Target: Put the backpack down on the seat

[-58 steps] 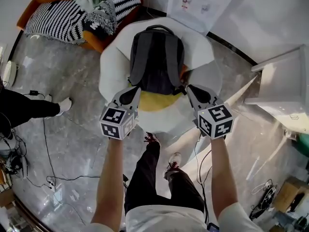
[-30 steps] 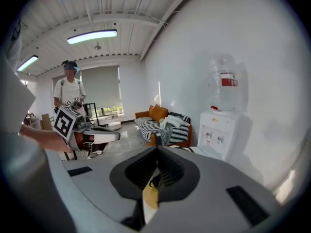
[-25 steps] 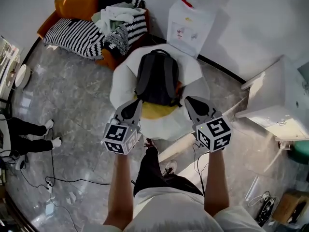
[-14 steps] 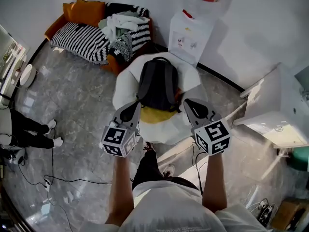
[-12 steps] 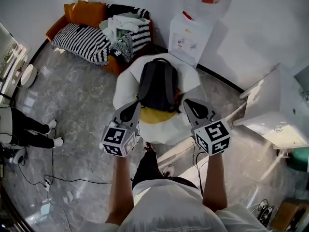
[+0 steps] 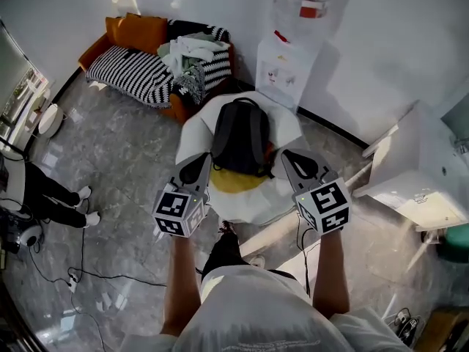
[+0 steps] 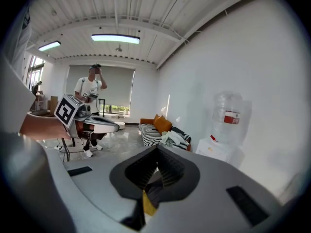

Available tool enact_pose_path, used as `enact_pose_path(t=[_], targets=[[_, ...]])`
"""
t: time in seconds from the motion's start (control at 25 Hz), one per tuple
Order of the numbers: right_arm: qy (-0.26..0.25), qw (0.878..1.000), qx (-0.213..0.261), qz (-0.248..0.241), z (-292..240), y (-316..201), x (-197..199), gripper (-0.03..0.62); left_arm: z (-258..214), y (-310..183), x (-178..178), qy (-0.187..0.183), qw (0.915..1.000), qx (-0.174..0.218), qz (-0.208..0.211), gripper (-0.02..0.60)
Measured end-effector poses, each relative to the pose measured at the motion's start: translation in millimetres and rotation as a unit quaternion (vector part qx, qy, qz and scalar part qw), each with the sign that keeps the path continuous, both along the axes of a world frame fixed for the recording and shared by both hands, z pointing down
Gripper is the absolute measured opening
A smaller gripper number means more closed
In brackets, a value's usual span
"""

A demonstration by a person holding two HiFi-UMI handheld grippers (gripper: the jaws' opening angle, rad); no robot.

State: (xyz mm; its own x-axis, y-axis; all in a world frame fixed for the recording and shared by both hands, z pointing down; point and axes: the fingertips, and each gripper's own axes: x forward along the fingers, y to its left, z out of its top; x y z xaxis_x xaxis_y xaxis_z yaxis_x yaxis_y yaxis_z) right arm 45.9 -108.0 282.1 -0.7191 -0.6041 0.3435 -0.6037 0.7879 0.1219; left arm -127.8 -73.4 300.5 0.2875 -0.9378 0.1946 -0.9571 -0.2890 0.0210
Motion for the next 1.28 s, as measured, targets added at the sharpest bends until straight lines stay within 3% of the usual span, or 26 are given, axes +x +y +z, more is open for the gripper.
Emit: enact_pose_path(t=[0.84, 1.28], targets=[[-0.028, 0.995, 0.094, -0.023, -107, 54, 25, 0.003, -111, 49, 47, -0.059, 0.9934, 0.096, 0.023, 0.003], [-0.028, 0.993, 0.109, -0.045, -120, 70, 30, 0.003, -136, 59, 68, -0.074, 0.9894, 0.122, 0.030, 0.003]])
